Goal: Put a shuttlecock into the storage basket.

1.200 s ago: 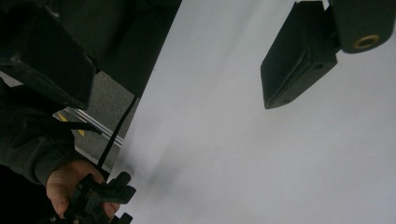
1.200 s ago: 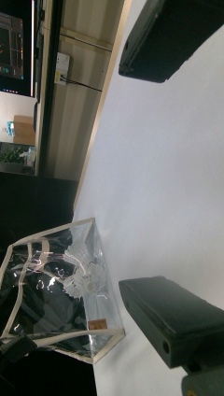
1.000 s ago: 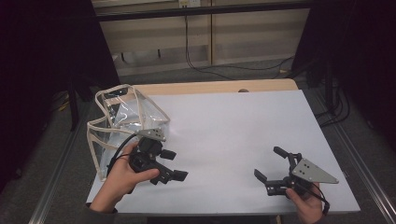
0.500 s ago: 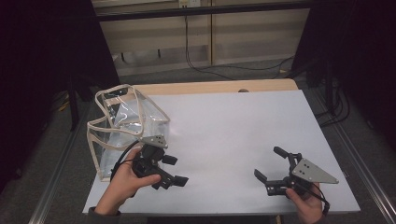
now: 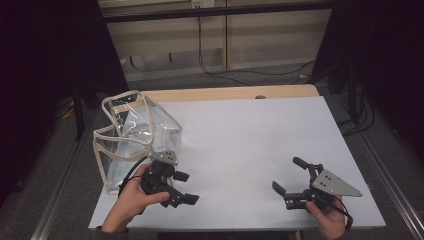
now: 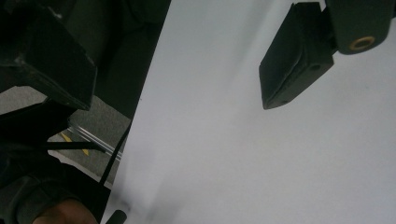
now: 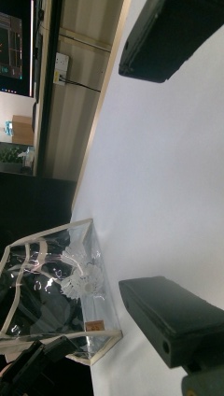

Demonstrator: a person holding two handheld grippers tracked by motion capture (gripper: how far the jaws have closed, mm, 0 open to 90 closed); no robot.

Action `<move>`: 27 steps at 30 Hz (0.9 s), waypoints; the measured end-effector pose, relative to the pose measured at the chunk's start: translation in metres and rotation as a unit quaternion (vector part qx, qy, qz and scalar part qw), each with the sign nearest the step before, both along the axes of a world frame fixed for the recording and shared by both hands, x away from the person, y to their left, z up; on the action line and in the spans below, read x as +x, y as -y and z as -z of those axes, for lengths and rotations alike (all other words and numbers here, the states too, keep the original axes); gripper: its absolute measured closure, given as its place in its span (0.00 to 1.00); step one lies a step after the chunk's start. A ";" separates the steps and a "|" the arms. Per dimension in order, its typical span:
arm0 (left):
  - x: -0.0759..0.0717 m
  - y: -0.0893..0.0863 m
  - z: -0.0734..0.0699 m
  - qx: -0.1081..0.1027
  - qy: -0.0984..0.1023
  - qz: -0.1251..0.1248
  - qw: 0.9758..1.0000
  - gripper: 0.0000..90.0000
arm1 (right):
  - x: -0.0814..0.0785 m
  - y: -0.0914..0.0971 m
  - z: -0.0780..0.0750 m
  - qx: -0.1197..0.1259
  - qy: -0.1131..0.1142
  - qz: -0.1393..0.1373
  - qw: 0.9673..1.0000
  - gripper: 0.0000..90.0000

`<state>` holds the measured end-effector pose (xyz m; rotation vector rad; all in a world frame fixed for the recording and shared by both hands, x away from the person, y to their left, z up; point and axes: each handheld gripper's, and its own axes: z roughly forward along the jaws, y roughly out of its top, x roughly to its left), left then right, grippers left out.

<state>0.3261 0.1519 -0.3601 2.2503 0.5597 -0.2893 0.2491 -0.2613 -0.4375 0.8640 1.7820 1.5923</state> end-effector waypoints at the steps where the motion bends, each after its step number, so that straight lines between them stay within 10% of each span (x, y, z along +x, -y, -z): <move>1: 0.000 -0.001 0.001 0.000 0.001 0.001 1.000 0.13 | 0.000 0.000 0.000 -0.002 0.000 -0.001 1.000 0.00; 27: -0.006 -0.028 0.019 -0.005 0.002 0.011 1.000 0.10 | 0.000 -0.002 0.000 -0.001 0.000 -0.004 1.000 0.01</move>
